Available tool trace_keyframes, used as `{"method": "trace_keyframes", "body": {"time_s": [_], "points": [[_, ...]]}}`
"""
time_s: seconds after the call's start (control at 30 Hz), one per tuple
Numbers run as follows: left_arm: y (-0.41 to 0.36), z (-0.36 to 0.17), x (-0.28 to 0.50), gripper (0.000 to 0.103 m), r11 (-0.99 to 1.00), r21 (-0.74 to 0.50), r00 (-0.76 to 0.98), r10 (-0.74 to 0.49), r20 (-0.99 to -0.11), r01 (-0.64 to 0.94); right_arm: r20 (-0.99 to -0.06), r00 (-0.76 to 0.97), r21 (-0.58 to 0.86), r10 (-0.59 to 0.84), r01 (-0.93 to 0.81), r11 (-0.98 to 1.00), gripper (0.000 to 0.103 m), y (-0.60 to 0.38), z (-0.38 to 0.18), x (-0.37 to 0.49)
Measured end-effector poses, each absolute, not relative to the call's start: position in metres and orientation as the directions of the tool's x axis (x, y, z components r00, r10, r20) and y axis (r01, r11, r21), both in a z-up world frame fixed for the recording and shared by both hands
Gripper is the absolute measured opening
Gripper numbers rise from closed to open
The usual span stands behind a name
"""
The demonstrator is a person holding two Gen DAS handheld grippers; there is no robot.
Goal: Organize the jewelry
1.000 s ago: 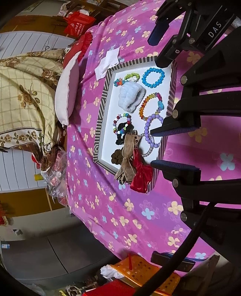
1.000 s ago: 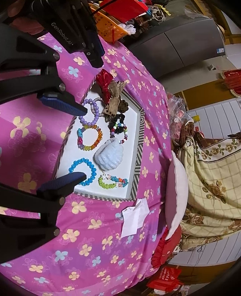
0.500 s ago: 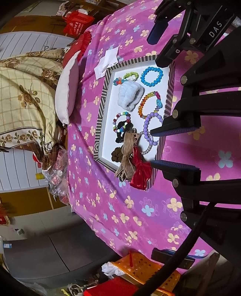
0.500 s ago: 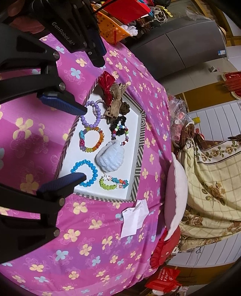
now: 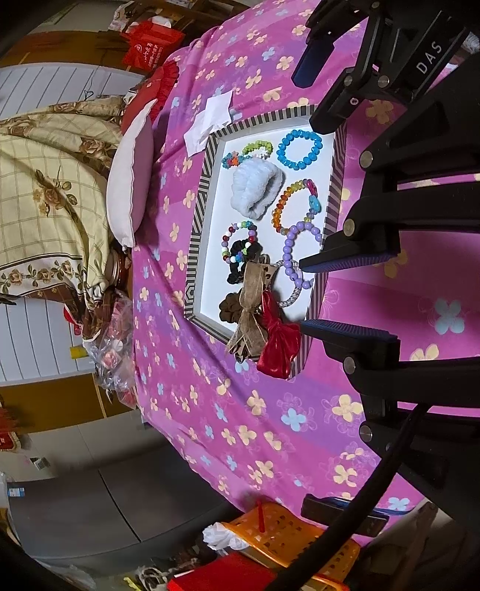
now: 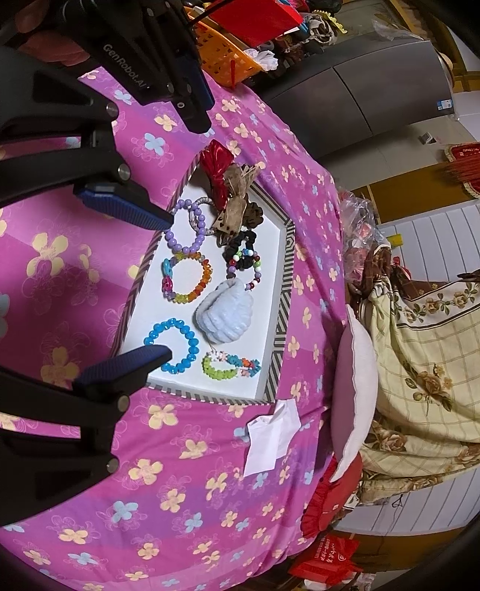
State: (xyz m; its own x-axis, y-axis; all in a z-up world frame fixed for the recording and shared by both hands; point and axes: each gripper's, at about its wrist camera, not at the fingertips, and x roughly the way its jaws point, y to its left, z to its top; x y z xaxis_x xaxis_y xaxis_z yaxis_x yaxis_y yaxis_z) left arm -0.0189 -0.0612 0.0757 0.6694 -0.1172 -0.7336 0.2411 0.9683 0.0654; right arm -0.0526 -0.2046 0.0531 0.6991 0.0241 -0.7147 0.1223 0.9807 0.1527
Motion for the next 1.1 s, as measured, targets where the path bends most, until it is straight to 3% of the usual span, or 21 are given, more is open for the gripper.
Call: {"method": "trace_keyframes", "body": {"time_s": [1.1], "points": [[-0.058,0.066,-0.013,0.047,0.968,0.062,0.669,-0.121,-0.734,0.242,-0.728,0.685,0.144,0.032,0.106,0.984,0.068,-0.203,0.048,-0.043]]}}
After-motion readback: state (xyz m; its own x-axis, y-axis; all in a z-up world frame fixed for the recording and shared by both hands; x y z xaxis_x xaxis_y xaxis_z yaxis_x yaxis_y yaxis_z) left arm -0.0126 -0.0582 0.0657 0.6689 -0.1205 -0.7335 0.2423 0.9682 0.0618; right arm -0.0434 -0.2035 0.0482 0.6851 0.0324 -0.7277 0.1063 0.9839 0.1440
